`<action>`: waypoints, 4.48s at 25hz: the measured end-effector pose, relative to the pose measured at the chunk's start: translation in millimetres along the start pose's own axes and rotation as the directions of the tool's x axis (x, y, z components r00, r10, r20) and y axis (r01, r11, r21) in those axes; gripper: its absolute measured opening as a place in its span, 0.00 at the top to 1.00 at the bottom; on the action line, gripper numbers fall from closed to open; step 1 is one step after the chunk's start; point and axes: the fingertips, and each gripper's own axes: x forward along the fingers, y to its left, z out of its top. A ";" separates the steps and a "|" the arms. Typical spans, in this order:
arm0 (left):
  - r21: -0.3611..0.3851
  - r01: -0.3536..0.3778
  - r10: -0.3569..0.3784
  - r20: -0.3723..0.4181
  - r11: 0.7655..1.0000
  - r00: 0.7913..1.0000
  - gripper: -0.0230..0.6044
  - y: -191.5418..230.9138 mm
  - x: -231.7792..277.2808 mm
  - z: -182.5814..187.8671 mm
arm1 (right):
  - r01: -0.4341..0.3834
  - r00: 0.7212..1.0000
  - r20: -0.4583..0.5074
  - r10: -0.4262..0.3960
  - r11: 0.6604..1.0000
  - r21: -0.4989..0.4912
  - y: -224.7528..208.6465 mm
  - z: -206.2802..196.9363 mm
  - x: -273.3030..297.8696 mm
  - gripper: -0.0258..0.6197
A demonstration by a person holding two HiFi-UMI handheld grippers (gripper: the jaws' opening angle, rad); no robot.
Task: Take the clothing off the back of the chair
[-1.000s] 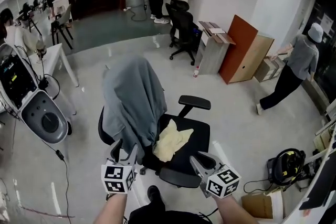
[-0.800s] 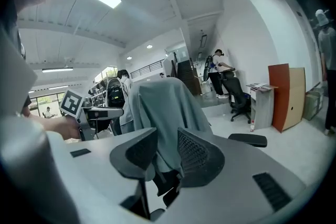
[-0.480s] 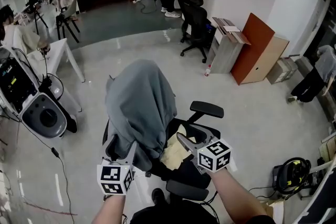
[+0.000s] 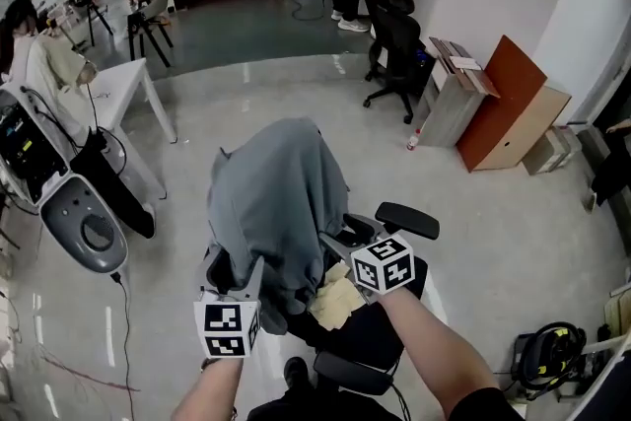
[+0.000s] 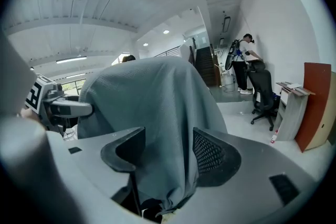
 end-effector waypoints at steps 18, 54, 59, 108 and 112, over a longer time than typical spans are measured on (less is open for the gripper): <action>0.091 0.067 -0.074 0.073 0.994 0.995 0.67 19.4 81.9 19.4 | 0.190 0.980 -0.059 -0.188 0.981 0.034 -83.1 -21.0 61.2 0.50; 0.159 0.130 -0.170 0.271 0.979 0.948 0.91 12.5 37.9 139.8 | 0.360 0.808 0.487 -0.332 0.932 0.039 -99.4 243.1 -148.1 0.93; 0.204 0.143 -0.215 0.395 0.969 0.893 0.91 3.1 -5.6 204.2 | 0.416 0.746 0.571 -0.342 0.909 0.001 -56.9 279.9 -226.9 0.93; 0.255 0.462 -0.520 0.251 0.849 0.816 0.91 -266.8 -229.2 65.9 | 0.517 0.693 0.459 -0.555 0.827 0.221 112.6 -54.1 -543.2 0.93; 0.195 0.469 -0.503 0.190 0.861 0.843 0.91 -248.6 -218.2 31.9 | 0.544 0.692 0.419 -0.588 0.806 0.234 124.0 -68.9 -512.5 0.93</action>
